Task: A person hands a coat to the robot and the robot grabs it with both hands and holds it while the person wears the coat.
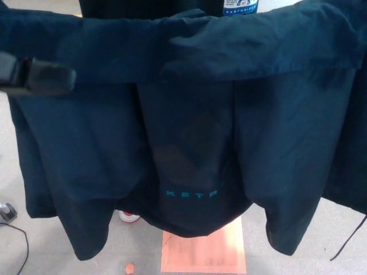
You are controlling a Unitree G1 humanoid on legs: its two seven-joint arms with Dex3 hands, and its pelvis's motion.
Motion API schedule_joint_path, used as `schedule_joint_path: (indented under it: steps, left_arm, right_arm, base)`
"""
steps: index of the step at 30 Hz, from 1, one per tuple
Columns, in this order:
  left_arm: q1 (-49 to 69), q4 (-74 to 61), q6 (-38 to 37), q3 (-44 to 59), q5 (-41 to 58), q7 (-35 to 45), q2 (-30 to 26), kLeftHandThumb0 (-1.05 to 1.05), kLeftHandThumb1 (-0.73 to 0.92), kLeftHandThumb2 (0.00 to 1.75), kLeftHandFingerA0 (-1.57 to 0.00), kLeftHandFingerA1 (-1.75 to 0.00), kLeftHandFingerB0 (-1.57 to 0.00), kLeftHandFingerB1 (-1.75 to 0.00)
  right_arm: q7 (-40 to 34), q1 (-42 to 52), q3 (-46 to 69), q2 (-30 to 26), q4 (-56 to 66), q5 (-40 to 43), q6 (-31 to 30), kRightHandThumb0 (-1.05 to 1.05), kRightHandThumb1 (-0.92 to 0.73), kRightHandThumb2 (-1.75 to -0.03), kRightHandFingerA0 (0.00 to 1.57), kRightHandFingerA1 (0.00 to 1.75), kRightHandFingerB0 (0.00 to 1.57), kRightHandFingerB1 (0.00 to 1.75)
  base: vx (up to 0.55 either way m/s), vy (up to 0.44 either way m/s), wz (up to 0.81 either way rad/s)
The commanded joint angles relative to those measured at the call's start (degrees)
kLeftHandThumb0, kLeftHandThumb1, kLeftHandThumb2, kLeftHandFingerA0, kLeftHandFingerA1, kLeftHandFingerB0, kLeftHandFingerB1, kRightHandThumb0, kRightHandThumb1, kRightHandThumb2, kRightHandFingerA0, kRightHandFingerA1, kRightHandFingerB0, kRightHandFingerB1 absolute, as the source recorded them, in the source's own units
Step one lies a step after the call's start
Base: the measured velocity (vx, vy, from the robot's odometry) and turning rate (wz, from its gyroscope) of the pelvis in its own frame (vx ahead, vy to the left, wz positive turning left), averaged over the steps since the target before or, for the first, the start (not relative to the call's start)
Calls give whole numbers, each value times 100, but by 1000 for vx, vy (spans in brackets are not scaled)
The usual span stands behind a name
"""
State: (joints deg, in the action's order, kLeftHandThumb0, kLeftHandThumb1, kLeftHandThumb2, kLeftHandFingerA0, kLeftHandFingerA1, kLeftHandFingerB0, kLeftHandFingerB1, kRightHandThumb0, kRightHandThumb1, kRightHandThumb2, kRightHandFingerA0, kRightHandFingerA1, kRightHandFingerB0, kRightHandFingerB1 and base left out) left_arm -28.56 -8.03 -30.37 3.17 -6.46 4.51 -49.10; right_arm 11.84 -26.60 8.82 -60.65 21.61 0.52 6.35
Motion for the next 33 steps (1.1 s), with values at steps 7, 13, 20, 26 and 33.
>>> schedule_joint_path:
  steps: [7,13,20,26,33]
  left_arm:
    - [-2128,1126,2535,-1571,-429,3285,-449,-89,53,96,-2,-11,-10,-14]
    - [-2946,1509,3375,-2232,-500,4383,-231,-85,51,92,0,-15,-10,-16]
    - [-3440,2037,3534,-2659,-746,4626,92,-89,54,93,-3,-16,-11,-12]
    - [-3583,2173,3724,-2911,-870,4624,288,-91,65,60,-6,-27,-5,-25]
    - [-3515,2213,3917,-3120,-973,4621,462,-91,65,60,-8,-28,-5,-24]
  right_arm:
    - [2888,-2540,-2573,218,-1890,-1122,-984,-87,-60,-98,21,48,3,15]
    - [3661,-3064,-3217,447,-2252,-1159,-1530,-90,-72,-65,21,34,0,18]
    - [4272,-3612,-3898,889,-2641,-1303,-2100,-85,-68,-61,27,34,1,21]
    - [4798,-4062,-4469,1358,-3028,-1355,-2877,-82,-51,-87,14,45,3,16]
    - [5172,-4604,-5174,2036,-3632,-1733,-3200,-83,-53,-90,16,46,3,18]
  base:
    - [0,0,0]
    - [0,0,0]
    - [0,0,0]
    - [0,0,0]
    - [0,0,0]
